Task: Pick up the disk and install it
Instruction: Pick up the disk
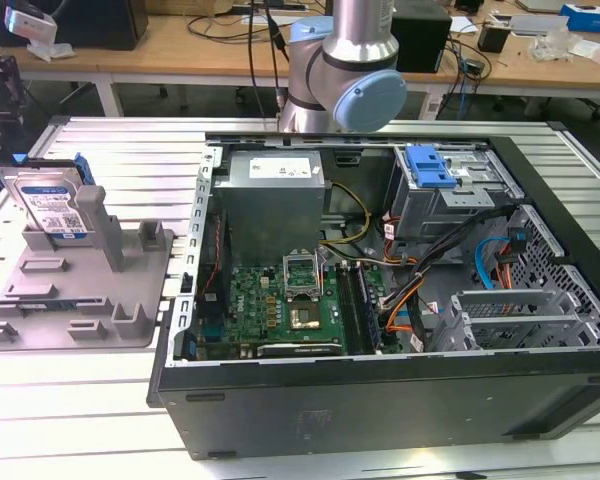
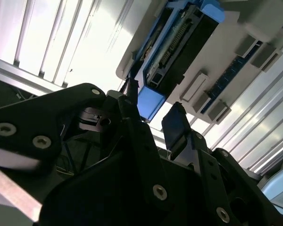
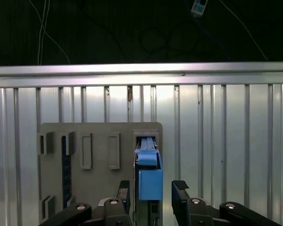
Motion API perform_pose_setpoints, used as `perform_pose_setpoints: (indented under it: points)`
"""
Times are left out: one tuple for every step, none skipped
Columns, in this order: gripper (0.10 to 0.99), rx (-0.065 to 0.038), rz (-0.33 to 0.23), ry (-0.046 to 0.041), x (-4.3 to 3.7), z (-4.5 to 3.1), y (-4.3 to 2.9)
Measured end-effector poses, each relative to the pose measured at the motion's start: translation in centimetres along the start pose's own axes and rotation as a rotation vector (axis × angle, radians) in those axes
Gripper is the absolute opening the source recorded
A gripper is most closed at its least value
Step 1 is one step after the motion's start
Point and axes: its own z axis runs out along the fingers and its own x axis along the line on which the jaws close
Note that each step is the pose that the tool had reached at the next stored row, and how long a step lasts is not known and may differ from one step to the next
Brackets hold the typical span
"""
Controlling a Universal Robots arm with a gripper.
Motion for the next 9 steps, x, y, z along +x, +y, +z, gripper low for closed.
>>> perform_pose_setpoints:
  points:
    - [0.482,-0.001,-0.001,0.0,0.0,0.1,-0.02]
    - [0.482,-0.001,-0.001,-0.0001,-0.01,0.18,-0.03]
    - [0.482,-0.001,-0.001,0.0,-0.01,0.29,-0.04]
    - [0.482,-0.001,-0.002,0.0,-0.01,0.35,-0.04]
    - [0.482,-0.002,-0.002,0.0,-0.02,0.41,-0.04]
    - [0.482,-0.002,-0.002,0.0,-0.02,0.46,-0.05]
    - [0.482,-0.002,-0.003,0.0,-0.02,0.58,-0.05]
    - [0.482,-0.002,-0.003,0.0,-0.02,0.63,-0.05]
    - [0.482,-0.002,-0.003,-0.0001,-0.02,0.69,-0.05]
